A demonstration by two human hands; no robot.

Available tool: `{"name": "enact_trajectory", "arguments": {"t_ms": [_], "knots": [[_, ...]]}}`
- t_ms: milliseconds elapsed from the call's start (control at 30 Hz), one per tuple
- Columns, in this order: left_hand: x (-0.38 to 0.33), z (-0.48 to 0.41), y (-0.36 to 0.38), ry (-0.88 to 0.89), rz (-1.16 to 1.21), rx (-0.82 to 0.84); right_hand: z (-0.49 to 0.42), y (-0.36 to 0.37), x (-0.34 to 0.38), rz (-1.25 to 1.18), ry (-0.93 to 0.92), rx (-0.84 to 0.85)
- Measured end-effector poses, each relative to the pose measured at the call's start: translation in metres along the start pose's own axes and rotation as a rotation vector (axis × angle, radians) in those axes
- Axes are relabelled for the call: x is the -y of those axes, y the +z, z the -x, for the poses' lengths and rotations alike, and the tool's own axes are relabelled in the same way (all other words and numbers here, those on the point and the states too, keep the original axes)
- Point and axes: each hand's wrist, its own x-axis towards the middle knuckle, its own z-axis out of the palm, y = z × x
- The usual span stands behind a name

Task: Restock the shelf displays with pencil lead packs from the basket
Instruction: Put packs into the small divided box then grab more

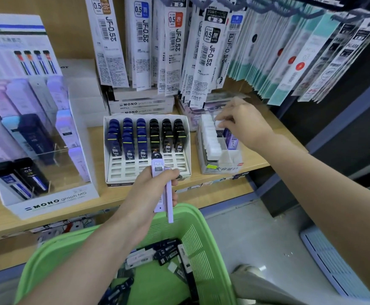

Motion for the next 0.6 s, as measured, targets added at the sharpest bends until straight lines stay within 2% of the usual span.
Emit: {"name": "enact_trajectory", "arguments": {"t_ms": [167, 367, 433, 500, 600], "knots": [[0.001, 0.003, 0.005, 0.034, 0.004, 0.033, 0.002, 0.004, 0.0, 0.041, 0.051, -0.046], [-0.001, 0.006, 0.006, 0.049, 0.088, 0.03, 0.008, 0.006, 0.005, 0.164, -0.016, -0.116], [-0.003, 0.006, 0.005, 0.03, 0.173, 0.005, 0.019, 0.004, 0.013, 0.045, -0.029, -0.204], [-0.004, 0.005, 0.005, 0.013, 0.264, -0.022, 0.035, 0.002, 0.029, -0.191, -0.06, -0.267], [-0.006, 0.006, 0.005, 0.012, 0.363, -0.067, 0.063, 0.004, 0.062, -0.423, -0.09, -0.157]]}}
